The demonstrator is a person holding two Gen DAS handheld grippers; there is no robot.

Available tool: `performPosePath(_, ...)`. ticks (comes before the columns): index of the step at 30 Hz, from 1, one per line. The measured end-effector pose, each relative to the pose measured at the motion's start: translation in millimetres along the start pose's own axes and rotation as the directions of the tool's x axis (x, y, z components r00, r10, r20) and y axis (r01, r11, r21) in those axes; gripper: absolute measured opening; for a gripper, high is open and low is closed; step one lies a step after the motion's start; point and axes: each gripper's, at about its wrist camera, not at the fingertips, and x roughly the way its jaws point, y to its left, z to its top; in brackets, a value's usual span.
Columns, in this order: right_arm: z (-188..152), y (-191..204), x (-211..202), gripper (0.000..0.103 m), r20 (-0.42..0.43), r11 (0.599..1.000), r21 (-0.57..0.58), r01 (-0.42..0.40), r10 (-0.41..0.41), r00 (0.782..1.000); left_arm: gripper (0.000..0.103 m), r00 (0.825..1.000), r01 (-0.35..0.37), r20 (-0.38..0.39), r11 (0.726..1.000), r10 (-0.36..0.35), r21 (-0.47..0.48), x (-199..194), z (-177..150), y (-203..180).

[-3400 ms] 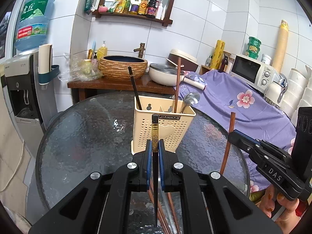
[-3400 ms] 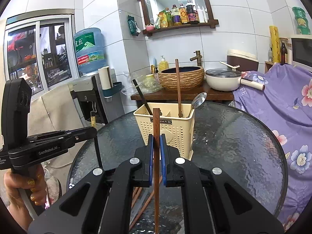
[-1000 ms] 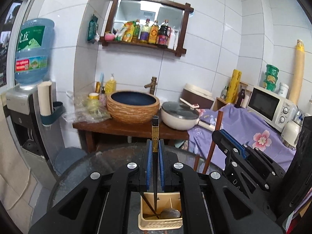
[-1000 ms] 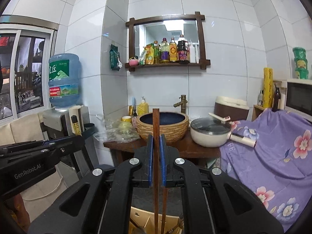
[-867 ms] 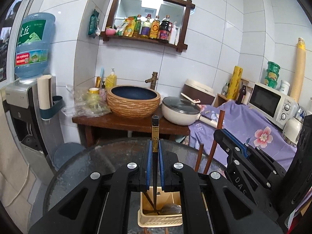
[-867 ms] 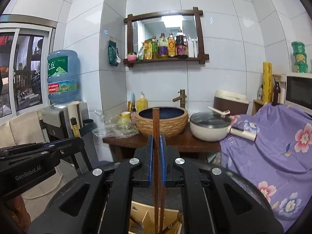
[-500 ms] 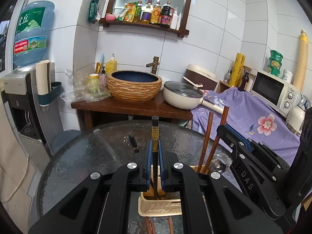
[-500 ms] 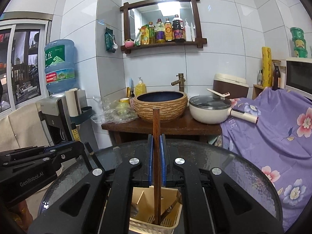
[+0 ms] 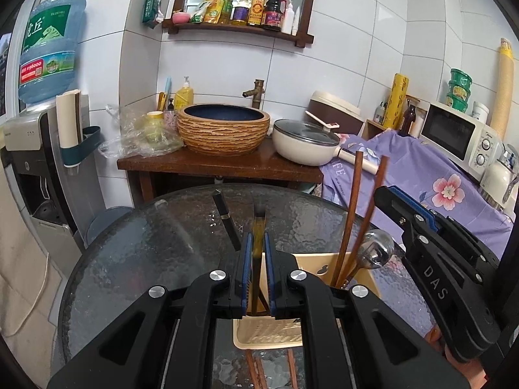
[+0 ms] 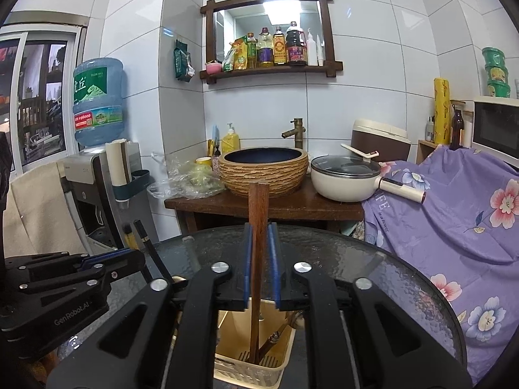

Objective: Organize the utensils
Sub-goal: 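Open both tools to release the chopsticks into the basket, then move both tools down toward the loose wooden chopsticks beside the basket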

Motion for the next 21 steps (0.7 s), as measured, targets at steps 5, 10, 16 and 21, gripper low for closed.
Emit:
performPosePath(5,1.3,-7.5,-28.7,0.056,0.067,1.000,0.022,-0.012,0.010,0.998,0.045,0.998,0.016,0.059,1.000,-0.017,0.025,-26.7,-2.2,-0.6)
performPosePath(10,-7.8,-12.0,-60.9,0.062,0.048,0.998,0.047,-0.047,0.045,0.998,0.074,0.993,0.020,0.119,1.000,-0.021,0.015,-64.3,-18.4,9.6)
performPosePath(16,-48.2,1.0,-93.1,0.065,-0.037,0.996,-0.008,-0.089,0.089,0.995,0.078,0.999,-0.004,0.046,1.000,0.003,0.024,-71.9,-59.9,21.5)
performPosePath(21,-95.7,13.3,-84.8,0.065,-0.219,0.995,-0.033,-0.094,0.084,0.972,0.076,0.995,-0.019,-0.097,1.000,0.020,0.016,-50.8,-101.8,32.2)
